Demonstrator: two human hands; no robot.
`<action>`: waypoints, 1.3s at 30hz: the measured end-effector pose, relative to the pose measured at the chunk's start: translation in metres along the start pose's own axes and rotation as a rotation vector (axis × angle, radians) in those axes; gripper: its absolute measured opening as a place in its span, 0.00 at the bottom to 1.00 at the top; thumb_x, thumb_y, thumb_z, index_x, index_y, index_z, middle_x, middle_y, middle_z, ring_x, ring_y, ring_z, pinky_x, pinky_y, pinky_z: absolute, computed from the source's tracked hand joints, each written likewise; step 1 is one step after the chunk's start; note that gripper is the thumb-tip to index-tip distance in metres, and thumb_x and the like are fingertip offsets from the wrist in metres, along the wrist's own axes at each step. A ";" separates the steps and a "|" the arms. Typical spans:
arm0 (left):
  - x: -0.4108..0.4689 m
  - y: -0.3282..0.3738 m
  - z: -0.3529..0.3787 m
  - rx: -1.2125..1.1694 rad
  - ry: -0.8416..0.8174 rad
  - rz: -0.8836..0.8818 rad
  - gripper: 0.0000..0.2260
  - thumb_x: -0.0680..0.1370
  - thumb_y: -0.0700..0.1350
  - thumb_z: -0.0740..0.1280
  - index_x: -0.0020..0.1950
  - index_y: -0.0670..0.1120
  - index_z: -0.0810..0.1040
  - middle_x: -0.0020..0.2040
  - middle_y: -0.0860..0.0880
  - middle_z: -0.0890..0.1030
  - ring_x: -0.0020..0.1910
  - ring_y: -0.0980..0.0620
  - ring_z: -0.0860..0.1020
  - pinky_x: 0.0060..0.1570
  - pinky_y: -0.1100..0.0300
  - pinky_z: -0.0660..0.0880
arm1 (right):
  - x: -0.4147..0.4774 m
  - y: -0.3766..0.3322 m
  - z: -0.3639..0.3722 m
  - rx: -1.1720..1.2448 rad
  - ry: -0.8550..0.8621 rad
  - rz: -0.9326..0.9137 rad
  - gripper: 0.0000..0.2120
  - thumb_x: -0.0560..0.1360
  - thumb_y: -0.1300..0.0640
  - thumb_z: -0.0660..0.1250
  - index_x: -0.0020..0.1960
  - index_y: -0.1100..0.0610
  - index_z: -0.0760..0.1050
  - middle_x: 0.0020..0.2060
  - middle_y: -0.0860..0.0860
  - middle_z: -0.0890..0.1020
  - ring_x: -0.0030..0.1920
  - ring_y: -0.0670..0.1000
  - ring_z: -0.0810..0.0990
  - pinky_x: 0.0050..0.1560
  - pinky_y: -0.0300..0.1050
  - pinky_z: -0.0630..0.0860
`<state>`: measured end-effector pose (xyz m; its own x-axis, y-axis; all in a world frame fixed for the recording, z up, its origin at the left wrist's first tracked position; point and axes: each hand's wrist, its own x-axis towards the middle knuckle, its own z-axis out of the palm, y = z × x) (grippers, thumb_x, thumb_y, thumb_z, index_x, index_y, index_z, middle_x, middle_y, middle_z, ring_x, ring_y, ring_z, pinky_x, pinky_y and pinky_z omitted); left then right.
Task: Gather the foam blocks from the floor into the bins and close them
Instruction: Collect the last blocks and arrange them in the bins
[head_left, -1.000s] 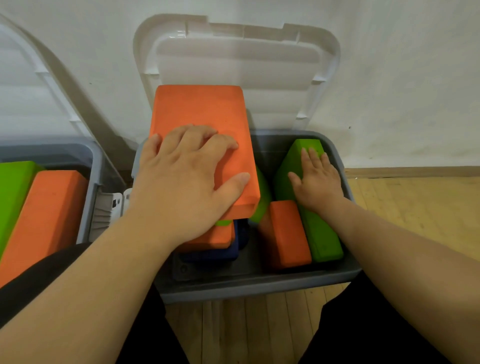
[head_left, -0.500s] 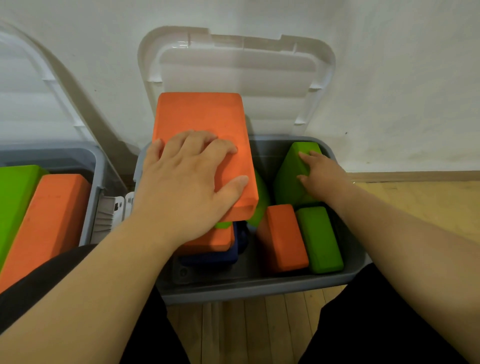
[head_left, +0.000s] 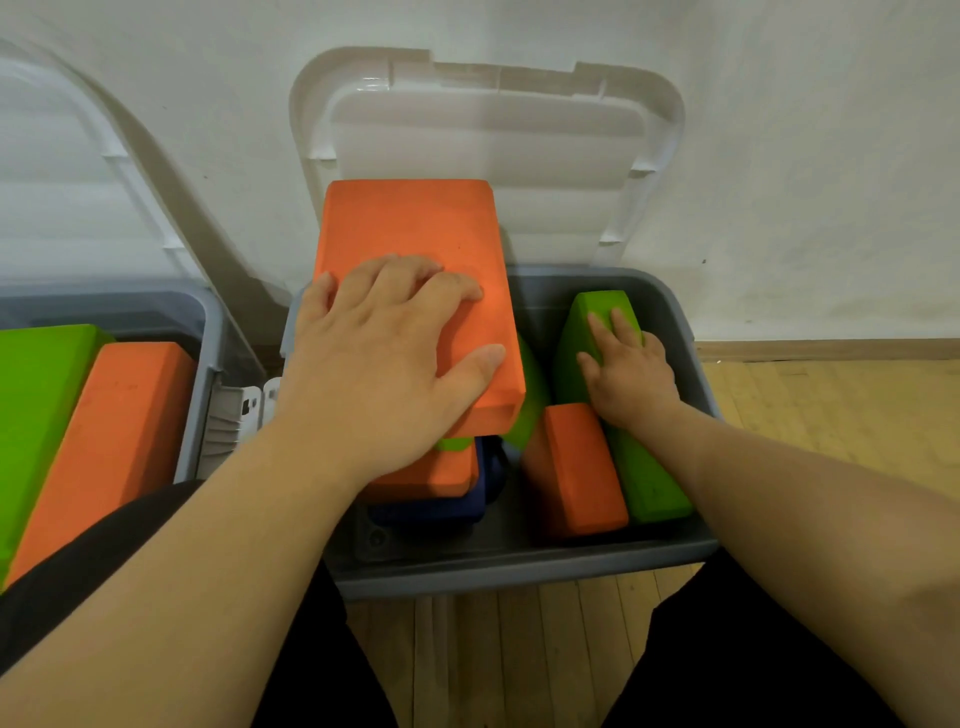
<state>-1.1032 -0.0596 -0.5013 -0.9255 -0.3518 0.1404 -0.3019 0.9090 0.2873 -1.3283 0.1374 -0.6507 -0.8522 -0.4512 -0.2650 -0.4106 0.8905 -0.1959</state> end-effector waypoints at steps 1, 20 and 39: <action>0.000 -0.002 -0.001 -0.008 0.003 0.002 0.27 0.76 0.71 0.53 0.71 0.62 0.70 0.73 0.55 0.69 0.75 0.48 0.65 0.75 0.39 0.58 | 0.000 -0.002 -0.005 -0.026 -0.029 0.006 0.31 0.83 0.37 0.53 0.83 0.41 0.48 0.84 0.46 0.48 0.81 0.64 0.49 0.77 0.65 0.58; 0.000 -0.026 -0.008 -0.111 0.020 -0.023 0.26 0.76 0.71 0.55 0.70 0.63 0.70 0.72 0.58 0.69 0.74 0.50 0.65 0.74 0.39 0.60 | -0.011 -0.072 0.015 -0.144 0.016 -0.110 0.31 0.72 0.38 0.74 0.64 0.57 0.70 0.63 0.57 0.72 0.57 0.65 0.79 0.54 0.57 0.76; 0.001 -0.014 -0.005 -0.065 -0.006 -0.020 0.27 0.75 0.72 0.54 0.71 0.63 0.70 0.73 0.57 0.69 0.74 0.49 0.65 0.75 0.39 0.59 | -0.012 -0.017 0.015 -0.279 -0.065 -0.115 0.36 0.77 0.25 0.46 0.82 0.34 0.45 0.84 0.50 0.47 0.81 0.65 0.35 0.79 0.66 0.40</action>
<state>-1.0988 -0.0740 -0.5002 -0.9210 -0.3677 0.1282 -0.3047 0.8855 0.3508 -1.3061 0.1271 -0.6586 -0.7761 -0.5445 -0.3181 -0.5839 0.8110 0.0363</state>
